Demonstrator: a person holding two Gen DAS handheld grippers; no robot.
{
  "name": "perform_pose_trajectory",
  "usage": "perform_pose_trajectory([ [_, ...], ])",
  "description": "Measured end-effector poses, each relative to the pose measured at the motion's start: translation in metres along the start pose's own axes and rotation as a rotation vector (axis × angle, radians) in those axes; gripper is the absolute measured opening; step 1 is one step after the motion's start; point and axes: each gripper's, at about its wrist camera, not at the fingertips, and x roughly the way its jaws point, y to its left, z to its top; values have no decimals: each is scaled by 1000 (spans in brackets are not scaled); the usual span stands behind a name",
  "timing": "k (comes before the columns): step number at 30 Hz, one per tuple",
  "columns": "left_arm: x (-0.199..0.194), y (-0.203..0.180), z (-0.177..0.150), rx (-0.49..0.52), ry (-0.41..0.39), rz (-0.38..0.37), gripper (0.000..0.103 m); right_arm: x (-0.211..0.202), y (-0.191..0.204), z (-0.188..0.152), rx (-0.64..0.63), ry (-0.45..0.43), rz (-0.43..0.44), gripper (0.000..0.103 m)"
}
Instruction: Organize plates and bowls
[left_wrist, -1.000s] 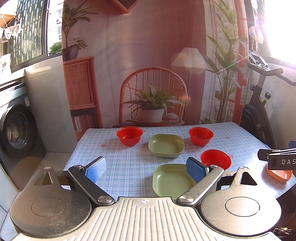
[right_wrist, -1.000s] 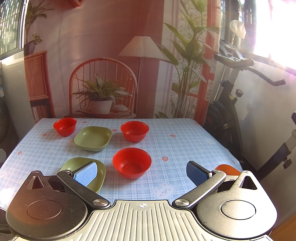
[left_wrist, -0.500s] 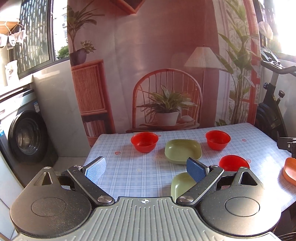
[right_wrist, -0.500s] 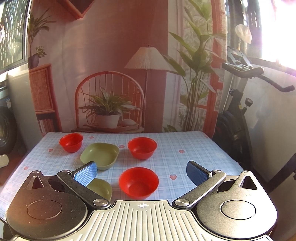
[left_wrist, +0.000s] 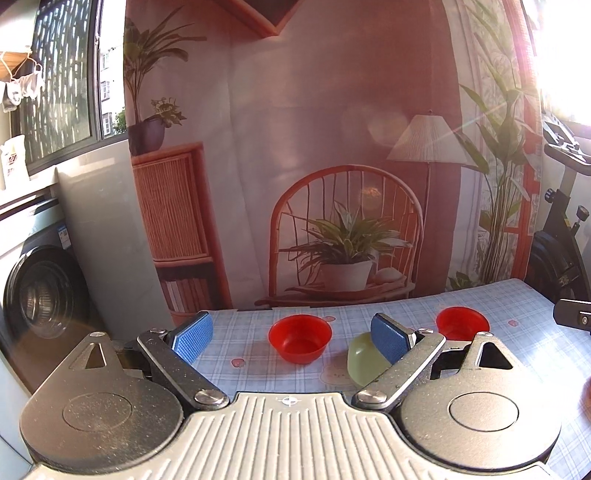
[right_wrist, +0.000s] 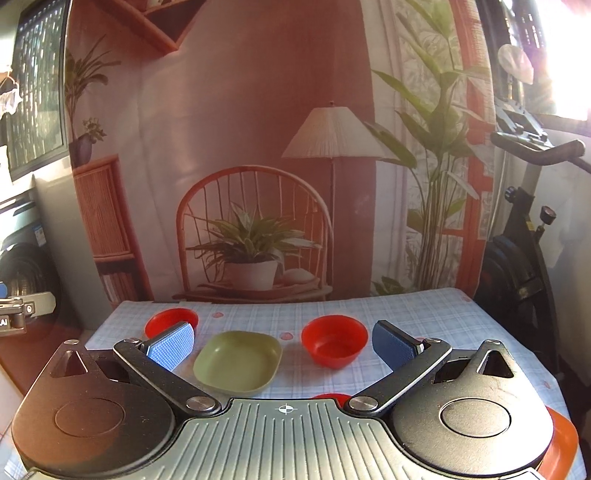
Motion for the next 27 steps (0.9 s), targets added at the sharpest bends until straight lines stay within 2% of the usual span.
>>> perform_pose_trajectory([
  [4,25,8,-1,-10,6,6,90,32,16,-6,-22,29,9,103],
  [8,49,10,-12,15,47,-18,83,60,24,-21,-30,65,22,99],
  [10,59,11,-23,15,70,-52,77,74,30,-33,-60,89,19,94],
  [14,81,12,-50,-21,150,-127,73,94,37,-53,-100,153,44,75],
  [18,97,6,-73,-9,217,-158,66,104,38,-74,-107,199,62,60],
  [24,109,-5,-105,-43,308,-236,60,111,34,-102,-120,283,61,45],
  [27,116,-16,-121,-45,356,-264,57,110,31,-115,-120,328,73,41],
])
